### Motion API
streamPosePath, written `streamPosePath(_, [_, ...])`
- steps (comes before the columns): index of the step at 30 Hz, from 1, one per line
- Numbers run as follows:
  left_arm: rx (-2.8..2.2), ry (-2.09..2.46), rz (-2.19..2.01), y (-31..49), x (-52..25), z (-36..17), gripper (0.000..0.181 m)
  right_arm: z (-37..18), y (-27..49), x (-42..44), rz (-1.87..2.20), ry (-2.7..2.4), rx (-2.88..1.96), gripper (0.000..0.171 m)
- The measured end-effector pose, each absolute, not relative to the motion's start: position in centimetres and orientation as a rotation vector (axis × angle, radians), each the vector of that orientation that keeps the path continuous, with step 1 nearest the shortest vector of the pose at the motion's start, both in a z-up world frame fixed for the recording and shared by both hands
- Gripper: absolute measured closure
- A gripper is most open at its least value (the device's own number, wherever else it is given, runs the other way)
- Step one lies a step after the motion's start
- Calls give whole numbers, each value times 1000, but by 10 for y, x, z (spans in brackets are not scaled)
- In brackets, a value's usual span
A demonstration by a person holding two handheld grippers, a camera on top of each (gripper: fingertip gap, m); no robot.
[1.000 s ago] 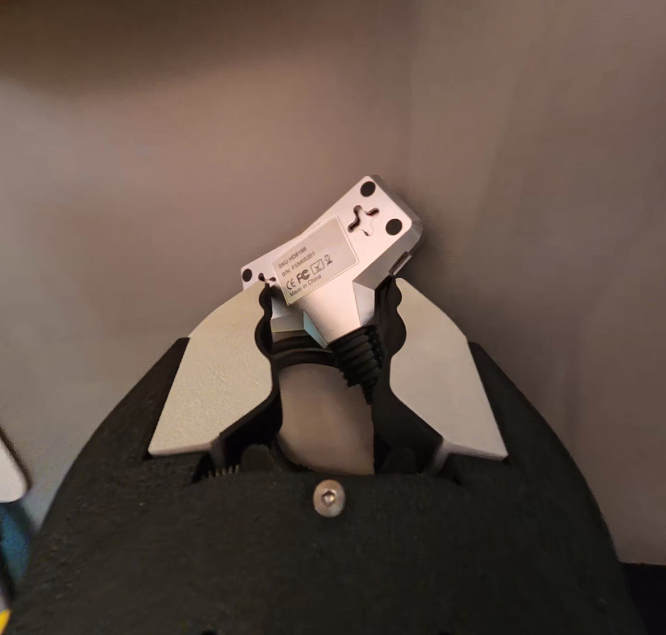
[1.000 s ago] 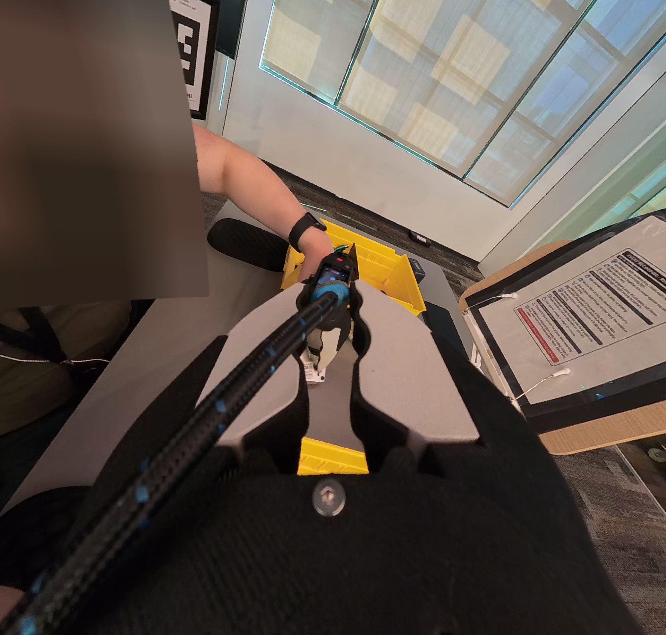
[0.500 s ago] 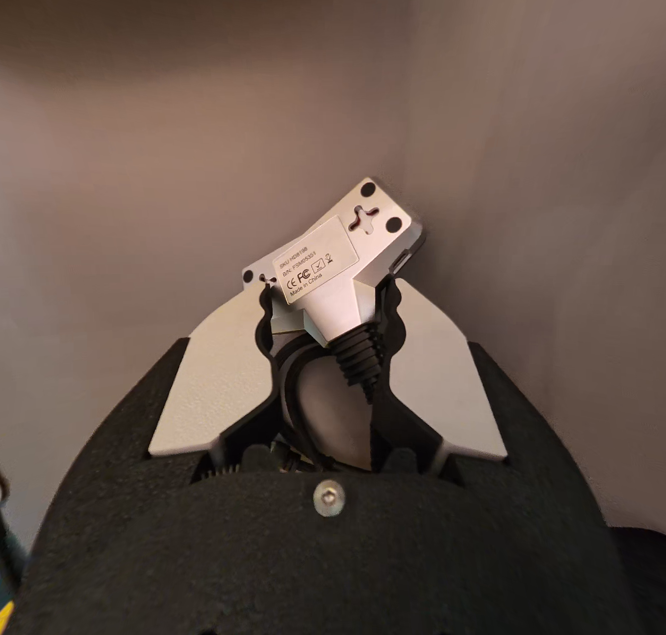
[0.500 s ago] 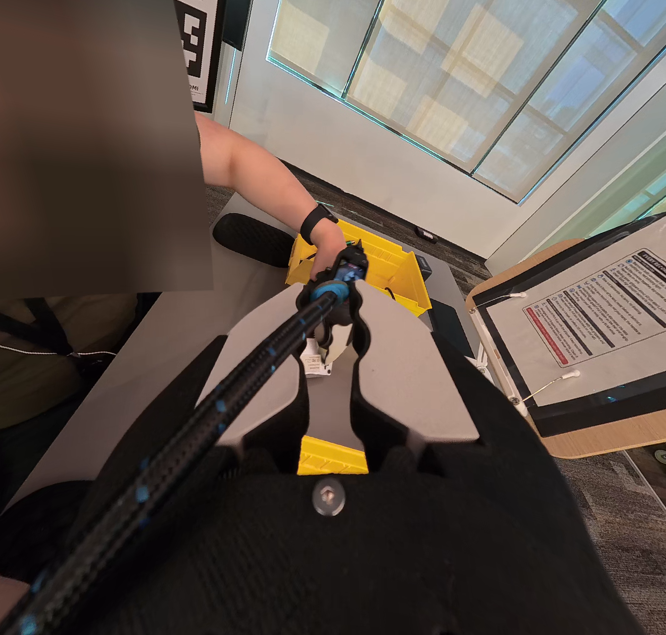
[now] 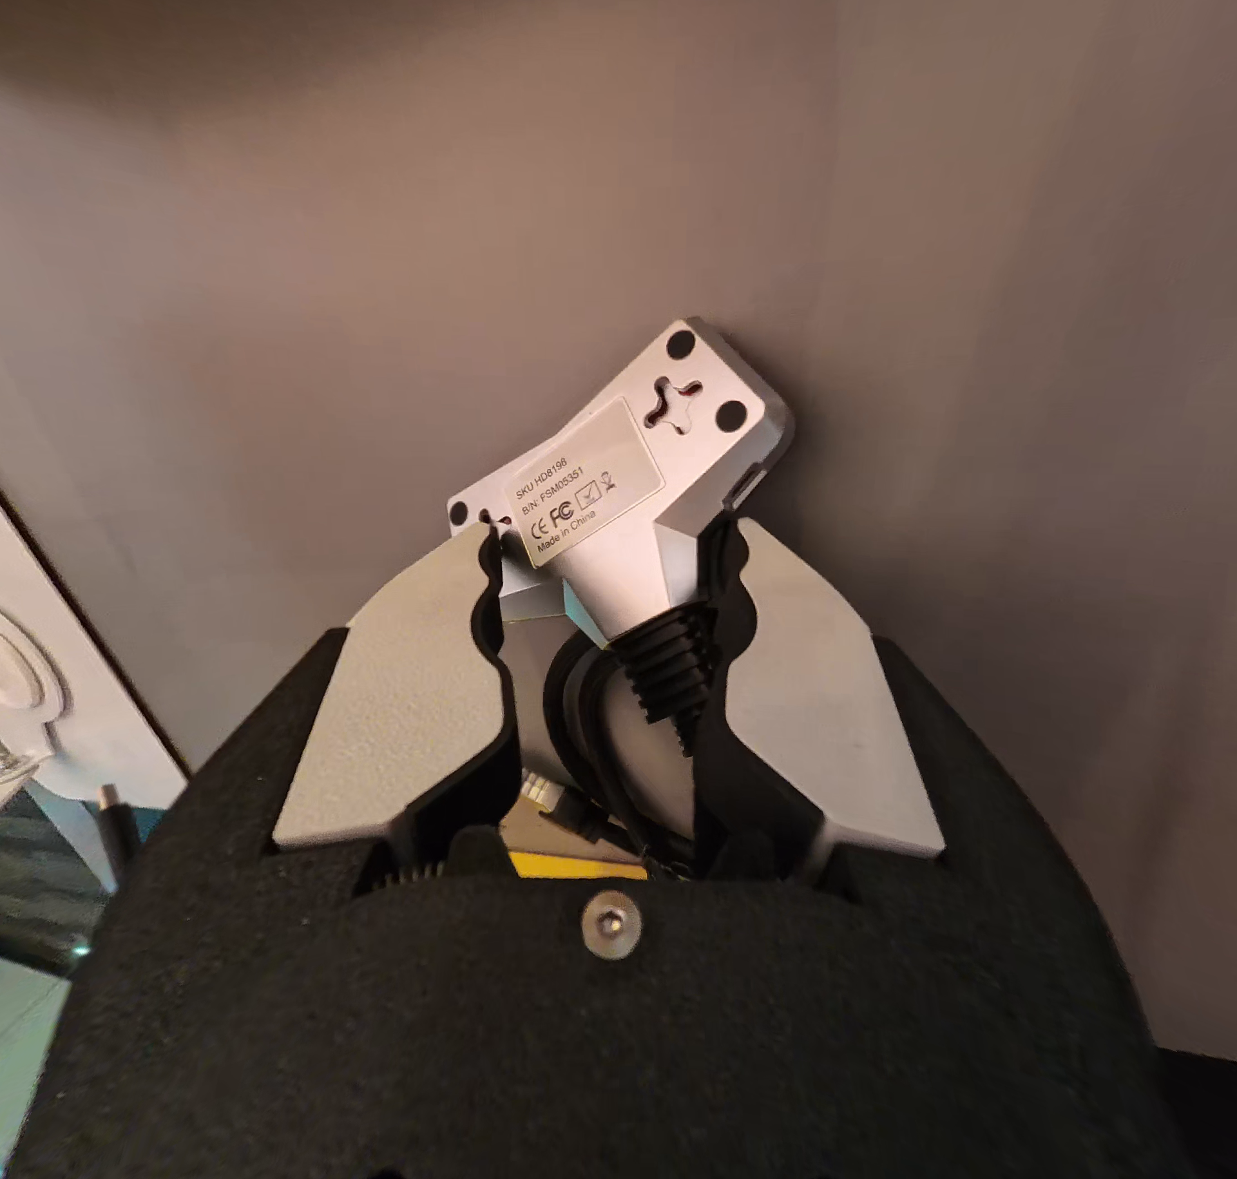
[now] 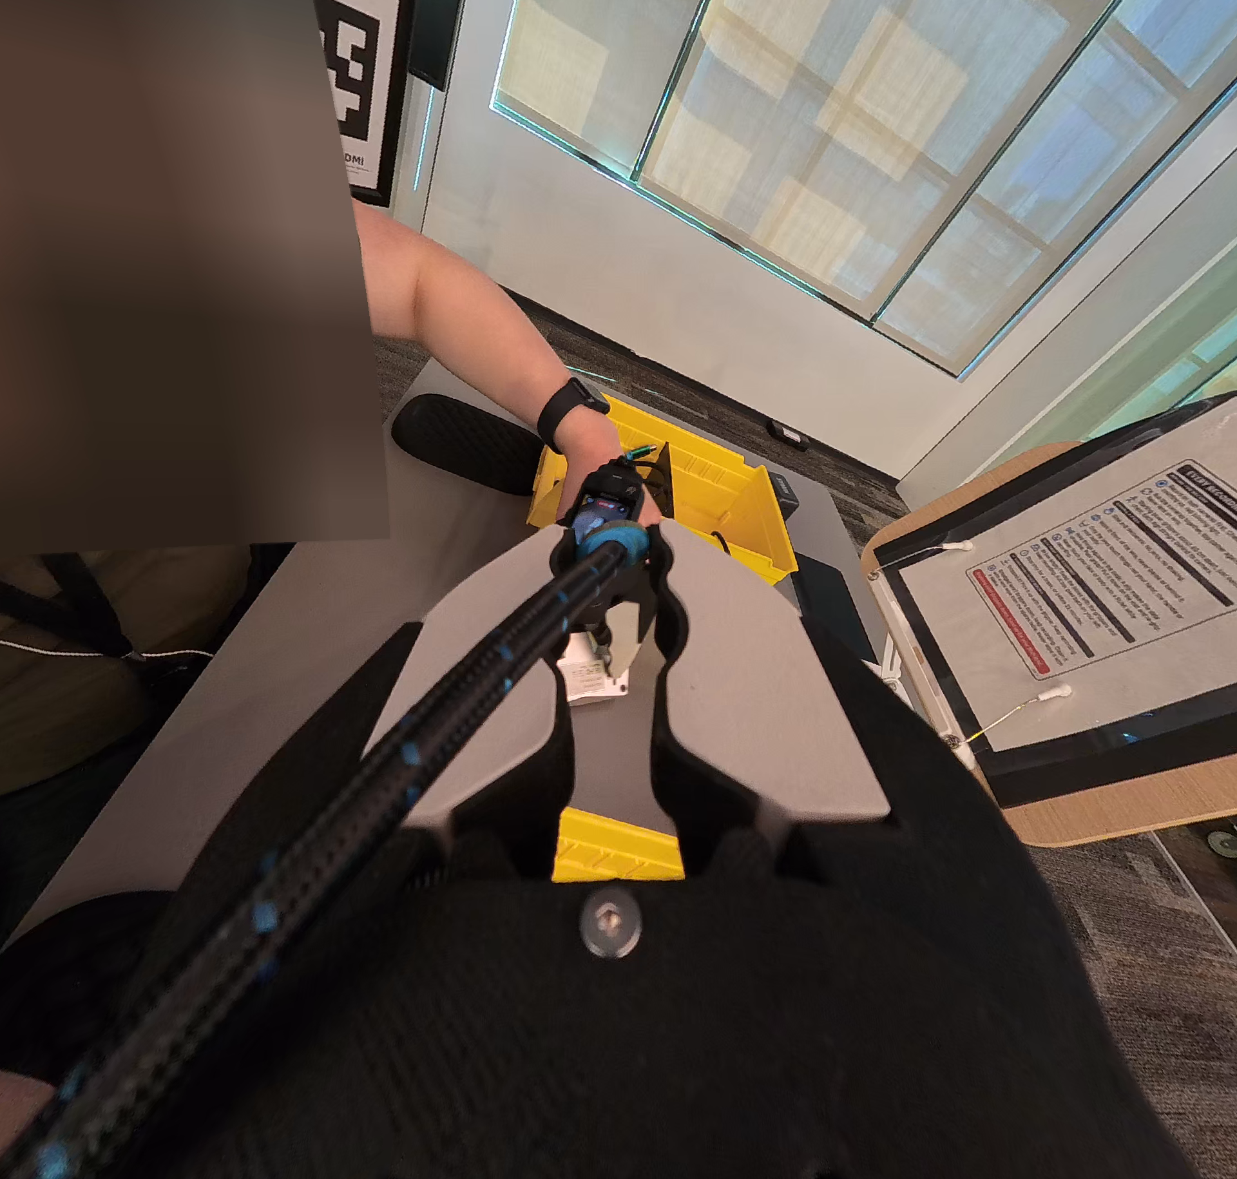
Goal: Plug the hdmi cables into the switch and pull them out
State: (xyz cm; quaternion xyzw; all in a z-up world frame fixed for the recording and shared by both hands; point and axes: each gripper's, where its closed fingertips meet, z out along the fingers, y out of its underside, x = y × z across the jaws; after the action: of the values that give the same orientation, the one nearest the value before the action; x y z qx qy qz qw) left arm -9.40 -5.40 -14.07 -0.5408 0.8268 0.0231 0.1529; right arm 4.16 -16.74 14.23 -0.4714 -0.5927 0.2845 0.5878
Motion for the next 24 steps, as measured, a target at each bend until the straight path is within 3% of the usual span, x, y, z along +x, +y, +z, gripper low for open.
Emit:
streamPosePath(16, [-1461, 2301, 537, -22, -103, -143, 116, 144, -169, 43, 670, -1378, -1090, 148])
streamPosePath(20, [-1395, 2350, 586, -15, -97, -145, 129, 143, -169, 43, 669, -1381, -1091, 148])
streamPosePath(24, [-1500, 2348, 515, -14, -98, -147, 130, 144, -171, 44, 665, -1382, -1085, 149])
